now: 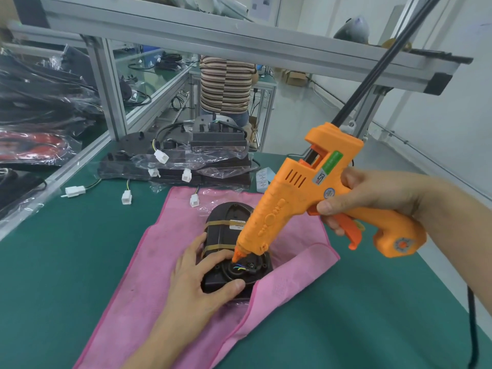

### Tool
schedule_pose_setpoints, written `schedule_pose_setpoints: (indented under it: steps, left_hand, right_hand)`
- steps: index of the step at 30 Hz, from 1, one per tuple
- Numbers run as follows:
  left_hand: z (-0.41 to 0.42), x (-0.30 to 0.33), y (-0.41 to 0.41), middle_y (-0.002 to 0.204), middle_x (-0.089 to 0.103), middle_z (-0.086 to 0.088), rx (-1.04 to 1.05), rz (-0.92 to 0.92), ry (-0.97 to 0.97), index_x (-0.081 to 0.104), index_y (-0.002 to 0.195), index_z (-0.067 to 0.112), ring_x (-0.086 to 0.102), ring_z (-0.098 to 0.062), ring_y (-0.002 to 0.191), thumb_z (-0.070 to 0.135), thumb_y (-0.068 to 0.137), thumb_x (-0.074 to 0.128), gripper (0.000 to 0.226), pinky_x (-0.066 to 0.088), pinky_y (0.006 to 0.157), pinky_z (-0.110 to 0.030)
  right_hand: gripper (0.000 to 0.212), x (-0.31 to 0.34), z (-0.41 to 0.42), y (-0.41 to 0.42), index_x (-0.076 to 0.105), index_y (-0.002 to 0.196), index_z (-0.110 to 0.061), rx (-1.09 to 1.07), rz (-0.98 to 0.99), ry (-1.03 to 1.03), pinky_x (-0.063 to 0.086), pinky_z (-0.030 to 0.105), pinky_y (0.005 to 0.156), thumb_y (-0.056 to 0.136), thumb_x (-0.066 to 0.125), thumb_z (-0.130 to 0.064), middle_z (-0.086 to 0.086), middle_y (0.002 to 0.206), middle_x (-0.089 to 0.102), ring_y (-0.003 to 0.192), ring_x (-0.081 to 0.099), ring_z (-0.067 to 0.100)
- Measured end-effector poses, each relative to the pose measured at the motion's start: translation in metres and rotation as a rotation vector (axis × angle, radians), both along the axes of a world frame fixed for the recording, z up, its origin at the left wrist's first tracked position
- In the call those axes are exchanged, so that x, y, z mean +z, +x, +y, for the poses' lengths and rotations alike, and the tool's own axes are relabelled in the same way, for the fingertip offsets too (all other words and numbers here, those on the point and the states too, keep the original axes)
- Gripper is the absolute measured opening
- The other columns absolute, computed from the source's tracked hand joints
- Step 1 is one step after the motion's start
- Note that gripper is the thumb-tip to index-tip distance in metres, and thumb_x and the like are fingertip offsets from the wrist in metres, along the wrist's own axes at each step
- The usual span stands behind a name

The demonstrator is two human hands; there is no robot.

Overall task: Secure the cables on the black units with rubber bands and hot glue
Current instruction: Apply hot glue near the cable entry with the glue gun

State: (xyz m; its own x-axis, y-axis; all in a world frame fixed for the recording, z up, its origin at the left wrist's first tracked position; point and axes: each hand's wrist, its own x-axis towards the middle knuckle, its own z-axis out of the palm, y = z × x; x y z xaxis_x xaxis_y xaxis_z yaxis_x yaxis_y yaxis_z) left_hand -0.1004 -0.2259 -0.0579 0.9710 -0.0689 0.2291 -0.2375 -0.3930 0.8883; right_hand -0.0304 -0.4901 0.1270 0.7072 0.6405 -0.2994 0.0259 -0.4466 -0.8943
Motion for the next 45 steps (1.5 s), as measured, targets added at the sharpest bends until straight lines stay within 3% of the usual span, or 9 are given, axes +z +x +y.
schedule_pose_setpoints:
  steps: [6,7,9,11,17,24,32,45]
  left_hand:
    - [0.001,-0.001,0.001,0.146,0.037,0.012,-0.003,0.010,-0.005,0.065,0.104,0.050,0.032,-0.010,0.137,0.065,0.058,0.063,0.049,0.026,0.115,-0.045]
    - [0.002,-0.001,0.001,0.146,0.037,0.011,-0.003,0.012,-0.006,0.066,0.105,0.049,0.032,-0.011,0.137,0.065,0.058,0.063,0.049,0.026,0.115,-0.045]
    - [0.002,-0.002,0.001,0.147,0.037,0.011,-0.003,0.018,-0.005,0.066,0.105,0.047,0.032,-0.012,0.137,0.065,0.058,0.063,0.051,0.027,0.115,-0.045]
    - [0.002,-0.002,0.001,0.147,0.036,0.011,-0.004,0.024,-0.002,0.066,0.106,0.046,0.032,-0.012,0.137,0.066,0.058,0.063,0.052,0.027,0.115,-0.044]
    - [0.002,-0.003,0.002,0.146,0.038,0.010,-0.007,0.009,-0.006,0.066,0.105,0.049,0.032,-0.011,0.137,0.064,0.060,0.064,0.047,0.027,0.114,-0.046]
    - [0.002,-0.004,0.001,0.146,0.037,0.011,-0.002,0.017,-0.019,0.066,0.104,0.050,0.032,-0.010,0.137,0.064,0.058,0.064,0.048,0.027,0.115,-0.045]
    - [0.002,-0.004,0.000,0.147,0.034,0.017,-0.010,0.044,-0.033,0.067,0.106,0.048,0.029,-0.005,0.138,0.065,0.058,0.064,0.051,0.026,0.115,-0.044]
    - [0.001,-0.002,-0.001,0.147,0.034,0.016,-0.011,0.041,-0.035,0.067,0.107,0.046,0.029,-0.006,0.137,0.065,0.057,0.063,0.053,0.028,0.115,-0.042]
  right_hand:
    - [0.009,-0.004,-0.004,0.004,0.072,0.085,-0.027,-0.018,0.041,-0.018,0.054,0.028,0.054,0.078,0.072,-0.022,0.010,0.067,0.063,0.062,0.063,0.024]
    - [0.014,-0.005,-0.007,0.005,0.071,0.088,-0.025,-0.034,0.029,-0.042,0.054,0.028,0.055,0.075,0.077,-0.025,0.010,0.069,0.063,0.064,0.062,0.024]
    - [0.045,-0.009,-0.012,0.009,0.063,0.095,-0.019,-0.123,-0.067,-0.161,0.055,0.023,0.058,0.062,0.086,-0.039,0.004,0.079,0.065,0.071,0.062,0.020]
    - [0.061,-0.011,-0.015,0.013,0.057,0.101,-0.014,-0.205,-0.128,-0.231,0.055,0.019,0.062,0.056,0.086,-0.045,0.002,0.087,0.065,0.074,0.062,0.015]
    - [0.056,-0.013,-0.024,0.015,0.057,0.105,-0.012,-0.253,-0.109,-0.247,0.055,0.025,0.065,0.064,0.085,-0.038,0.003,0.088,0.067,0.074,0.065,0.016]
    - [0.056,-0.015,-0.023,0.013,0.056,0.105,-0.015,-0.271,-0.107,-0.264,0.054,0.019,0.061,0.065,0.085,-0.041,-0.001,0.087,0.066,0.073,0.063,0.013]
    - [0.039,-0.017,-0.021,0.015,0.057,0.096,-0.015,-0.229,-0.057,-0.215,0.052,0.018,0.062,0.072,0.082,-0.032,-0.001,0.083,0.063,0.068,0.061,0.010]
    - [0.055,-0.017,-0.030,0.013,0.059,0.099,-0.011,-0.243,-0.072,-0.287,0.053,0.024,0.059,0.062,0.088,-0.041,0.003,0.082,0.066,0.066,0.062,0.015]
